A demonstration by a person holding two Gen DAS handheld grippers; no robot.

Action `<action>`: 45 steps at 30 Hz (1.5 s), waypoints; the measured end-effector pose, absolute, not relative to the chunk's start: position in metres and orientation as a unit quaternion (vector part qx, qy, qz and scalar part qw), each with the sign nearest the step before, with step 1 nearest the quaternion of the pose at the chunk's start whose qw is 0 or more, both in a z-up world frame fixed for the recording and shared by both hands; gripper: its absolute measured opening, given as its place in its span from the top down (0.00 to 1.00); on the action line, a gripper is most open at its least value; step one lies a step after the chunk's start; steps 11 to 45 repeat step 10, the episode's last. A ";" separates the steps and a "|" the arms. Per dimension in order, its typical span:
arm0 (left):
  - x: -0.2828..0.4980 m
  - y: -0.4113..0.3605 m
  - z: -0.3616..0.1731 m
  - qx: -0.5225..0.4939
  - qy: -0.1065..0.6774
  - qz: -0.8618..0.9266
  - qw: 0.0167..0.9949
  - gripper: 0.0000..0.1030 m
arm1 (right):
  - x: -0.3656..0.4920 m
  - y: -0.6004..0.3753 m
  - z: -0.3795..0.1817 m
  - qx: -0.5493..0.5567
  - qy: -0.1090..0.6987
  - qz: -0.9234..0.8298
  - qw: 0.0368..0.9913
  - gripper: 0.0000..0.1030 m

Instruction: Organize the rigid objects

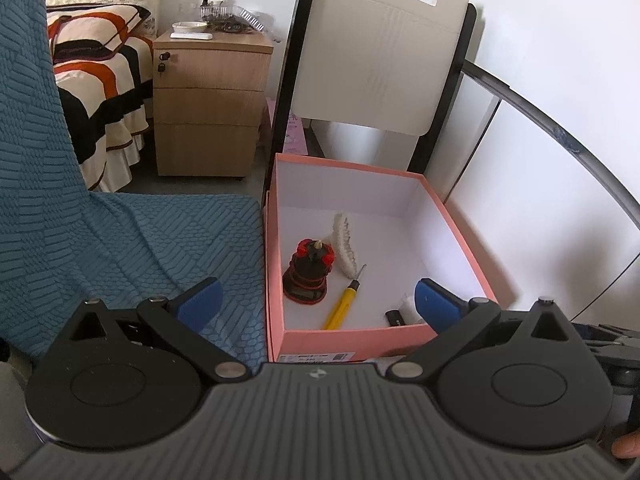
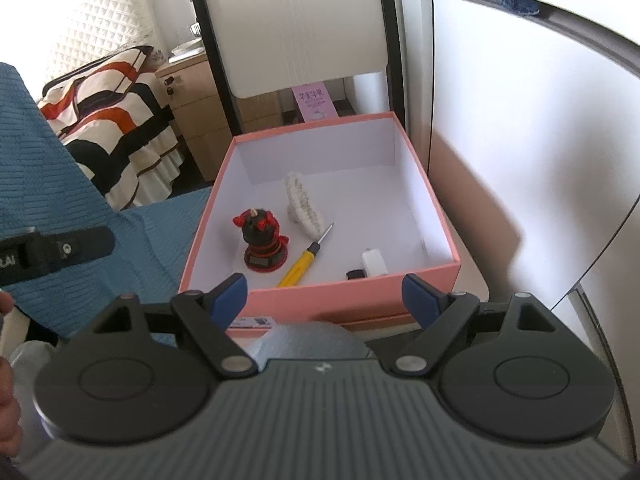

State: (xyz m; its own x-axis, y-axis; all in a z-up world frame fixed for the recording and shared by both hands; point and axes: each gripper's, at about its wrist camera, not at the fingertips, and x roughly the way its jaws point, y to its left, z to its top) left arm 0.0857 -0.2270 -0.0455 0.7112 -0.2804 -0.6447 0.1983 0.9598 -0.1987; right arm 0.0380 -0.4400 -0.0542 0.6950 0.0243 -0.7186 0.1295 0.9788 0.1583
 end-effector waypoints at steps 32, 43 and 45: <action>0.074 -0.217 -0.047 -0.059 0.354 -0.123 0.925 0.00 | 0.033 -0.431 -0.058 0.090 0.399 -0.024 0.912 0.17; 0.074 -0.217 -0.047 -0.059 0.354 -0.123 0.925 0.00 | 0.033 -0.431 -0.058 0.090 0.399 -0.024 0.912 0.17; 0.074 -0.217 -0.047 -0.059 0.354 -0.123 0.925 0.00 | 0.033 -0.431 -0.058 0.090 0.399 -0.024 0.912 0.17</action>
